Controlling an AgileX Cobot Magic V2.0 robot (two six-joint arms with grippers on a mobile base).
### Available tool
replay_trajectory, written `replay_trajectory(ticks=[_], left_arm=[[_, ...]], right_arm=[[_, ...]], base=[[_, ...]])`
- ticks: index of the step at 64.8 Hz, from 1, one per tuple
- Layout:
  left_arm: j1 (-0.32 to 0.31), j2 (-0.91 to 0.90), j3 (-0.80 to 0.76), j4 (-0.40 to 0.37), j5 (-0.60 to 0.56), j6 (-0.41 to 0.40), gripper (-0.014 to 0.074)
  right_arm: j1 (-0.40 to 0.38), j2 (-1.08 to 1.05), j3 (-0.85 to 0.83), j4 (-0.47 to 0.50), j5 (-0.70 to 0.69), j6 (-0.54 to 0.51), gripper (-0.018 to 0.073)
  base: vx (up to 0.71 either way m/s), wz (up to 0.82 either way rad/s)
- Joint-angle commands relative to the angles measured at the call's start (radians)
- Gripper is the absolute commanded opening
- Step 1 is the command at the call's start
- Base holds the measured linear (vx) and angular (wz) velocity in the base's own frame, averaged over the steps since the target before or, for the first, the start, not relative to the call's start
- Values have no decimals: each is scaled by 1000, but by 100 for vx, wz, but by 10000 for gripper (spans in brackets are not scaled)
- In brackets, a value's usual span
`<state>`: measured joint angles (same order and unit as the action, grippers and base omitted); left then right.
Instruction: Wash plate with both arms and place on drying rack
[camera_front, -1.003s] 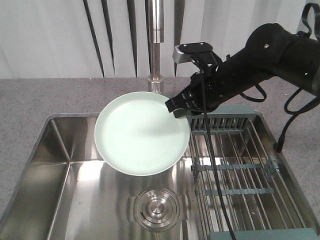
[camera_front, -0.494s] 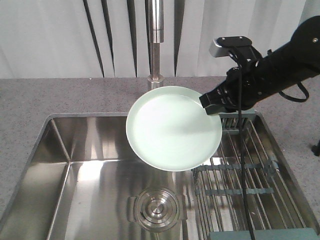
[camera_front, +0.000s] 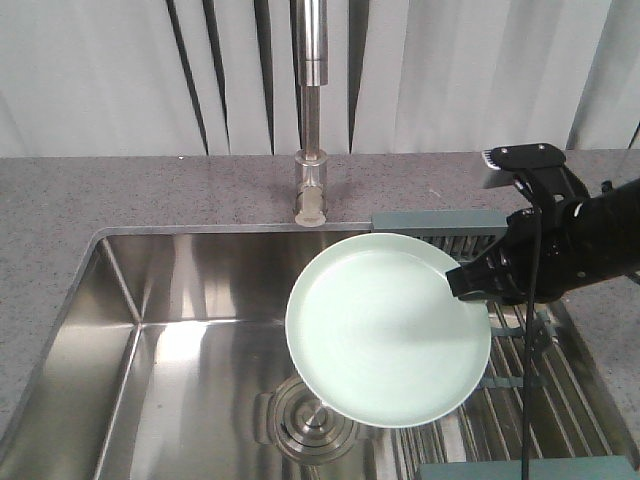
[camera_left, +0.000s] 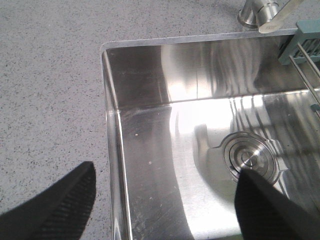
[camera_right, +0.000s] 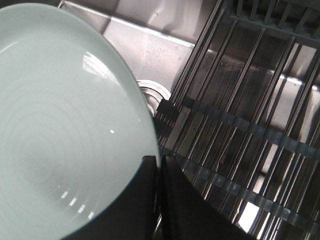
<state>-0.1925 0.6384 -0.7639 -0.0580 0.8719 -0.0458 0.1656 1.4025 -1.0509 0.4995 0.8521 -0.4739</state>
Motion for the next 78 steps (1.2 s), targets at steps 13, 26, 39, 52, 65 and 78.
replay_trajectory(ticks=[13,26,39,52,65,78], left_arm=[[1,0,-21,-7,-59,-7,533],[1,0,-21,-7,-59,-7,533],[1,0,-21,-7,-59,-7,533],[1,0,-21,-7,-59,-7,533],[1,0,-21,-7,-59,-7,533],[1,0,-21,-7,-59,-7,533]], right_arm=[[85,-57,23,45,-63,3,-1],[173,-20,15,74,-120,10,-1],[242,60,-87,79,-119,10,-1],[240,151,-216,80,-82,2,-1],[229,241,-354,54,-43,2,-1],[162,296,-462,57,19,1,-1]], base=[[0,0],[0,0],[0,0],[0,0],[0,0],[0,0]])
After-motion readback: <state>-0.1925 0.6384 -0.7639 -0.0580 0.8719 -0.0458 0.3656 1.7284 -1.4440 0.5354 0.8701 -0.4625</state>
